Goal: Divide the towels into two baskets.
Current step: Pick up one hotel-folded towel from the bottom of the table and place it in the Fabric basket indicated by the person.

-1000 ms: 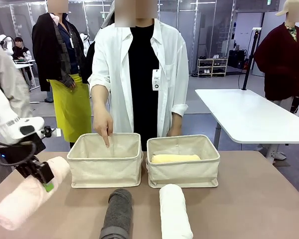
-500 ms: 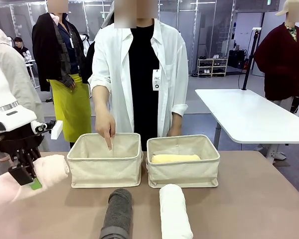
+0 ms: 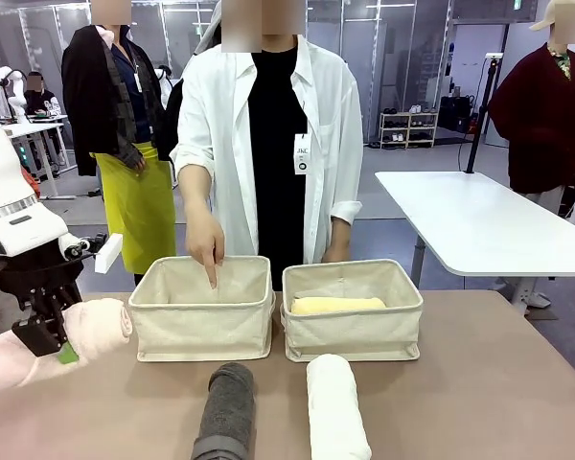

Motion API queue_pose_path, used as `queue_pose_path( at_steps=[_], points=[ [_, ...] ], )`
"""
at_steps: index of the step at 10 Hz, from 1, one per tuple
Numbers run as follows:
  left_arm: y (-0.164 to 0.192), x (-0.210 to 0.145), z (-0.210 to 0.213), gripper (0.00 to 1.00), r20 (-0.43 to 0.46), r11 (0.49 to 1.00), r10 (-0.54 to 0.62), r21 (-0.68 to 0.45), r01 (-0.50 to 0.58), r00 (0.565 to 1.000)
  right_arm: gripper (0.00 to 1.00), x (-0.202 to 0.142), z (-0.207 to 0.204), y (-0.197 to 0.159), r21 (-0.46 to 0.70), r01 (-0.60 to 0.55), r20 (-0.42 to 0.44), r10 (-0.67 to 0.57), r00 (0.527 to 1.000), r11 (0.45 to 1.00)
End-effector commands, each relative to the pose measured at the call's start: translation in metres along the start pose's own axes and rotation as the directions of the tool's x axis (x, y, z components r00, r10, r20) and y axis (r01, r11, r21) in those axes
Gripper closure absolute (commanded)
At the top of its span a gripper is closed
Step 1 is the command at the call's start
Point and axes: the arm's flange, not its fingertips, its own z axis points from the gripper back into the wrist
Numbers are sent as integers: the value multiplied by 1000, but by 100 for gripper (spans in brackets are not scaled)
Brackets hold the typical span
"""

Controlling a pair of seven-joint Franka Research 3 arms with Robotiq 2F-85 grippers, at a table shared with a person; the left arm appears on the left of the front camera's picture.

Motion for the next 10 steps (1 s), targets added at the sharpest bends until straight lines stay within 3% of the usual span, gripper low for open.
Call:
queue_pose_path(
  at_steps=[1, 3, 5, 8, 9, 10],
  points=[
    [-11, 7, 22, 66, -12, 966, -213, 145, 213, 977, 5, -2, -4, 4, -12, 9, 4, -8, 1000, 1000],
    [16, 36, 37, 66, -75, 924, -286, 241, 296, 955, 5, -2, -4, 4, -12, 9, 4, -8, 1000, 1000],
    [51, 62, 39, 66, -53, 910, -344, 228, 347, 938, 5, -2, -4, 4, -12, 9, 4, -8, 1000, 1000],
    [104, 120, 28, 66, -148, 880, -374, 253, 401, 915, 5, -2, -4, 4, -12, 9, 4, -8, 1000, 1000],
    [125, 139, 21, 66, -144, 873, -380, 270, 405, 914, 5, -2, -4, 4, -12, 9, 4, -8, 1000, 1000],
    [136, 153, 14, 66, -209, 861, -383, 273, 430, 900, 5, -2, -4, 4, -12, 9, 4, -8, 1000, 1000]
  ],
)
